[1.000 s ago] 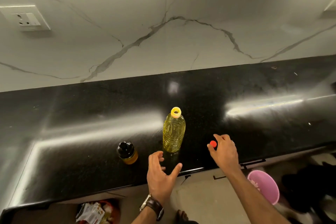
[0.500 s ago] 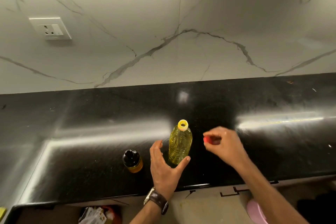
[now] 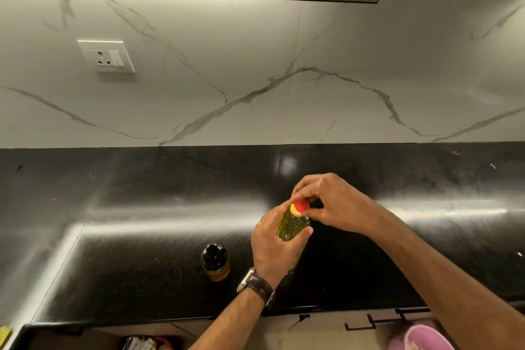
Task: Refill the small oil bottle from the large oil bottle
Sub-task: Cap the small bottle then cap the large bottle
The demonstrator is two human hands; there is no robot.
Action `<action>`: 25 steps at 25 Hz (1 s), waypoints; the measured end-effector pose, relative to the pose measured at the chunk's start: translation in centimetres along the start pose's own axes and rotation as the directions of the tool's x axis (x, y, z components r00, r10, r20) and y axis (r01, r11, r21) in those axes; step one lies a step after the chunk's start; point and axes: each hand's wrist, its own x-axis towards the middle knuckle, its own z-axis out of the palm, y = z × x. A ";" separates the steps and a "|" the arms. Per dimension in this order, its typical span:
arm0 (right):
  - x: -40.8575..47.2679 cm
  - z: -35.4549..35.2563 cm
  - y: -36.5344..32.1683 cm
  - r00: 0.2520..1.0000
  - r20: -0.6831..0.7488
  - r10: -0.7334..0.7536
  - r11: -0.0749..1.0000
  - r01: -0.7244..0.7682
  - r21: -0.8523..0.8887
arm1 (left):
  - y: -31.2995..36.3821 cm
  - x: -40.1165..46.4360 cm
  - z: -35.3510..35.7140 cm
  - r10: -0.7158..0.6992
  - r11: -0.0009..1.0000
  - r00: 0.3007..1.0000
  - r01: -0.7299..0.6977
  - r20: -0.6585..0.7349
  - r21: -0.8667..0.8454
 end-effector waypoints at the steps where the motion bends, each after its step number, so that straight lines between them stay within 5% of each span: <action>1: 0.1 -0.1 -0.1 1.000 0.009 0.008 1.000 -0.008 -0.020 | 0.0 0.1 0.0 0.009 1.000 1.000 -0.009 0.006 -0.016; 9: 1.2 -0.6 -1.8 0.990 0.135 0.036 0.988 -0.015 -0.156 | -0.2 0.2 -0.3 -0.002 0.999 0.999 0.003 0.034 -0.038; 17: 1.2 -1.1 -2.9 0.988 0.100 0.120 0.899 -0.065 -0.433 | 0.1 0.0 -0.6 -0.004 1.000 0.999 0.004 0.040 -0.005; 21: 0.8 -1.7 -2.7 0.979 0.191 0.076 0.954 -0.016 -0.298 | 0.1 0.4 -0.7 -0.006 1.000 0.999 0.006 0.054 -0.002; 25: 0.9 -0.9 -2.5 0.973 0.221 0.069 0.936 0.013 -0.352 | -0.6 0.3 -0.6 -0.009 1.000 0.998 0.007 0.060 0.020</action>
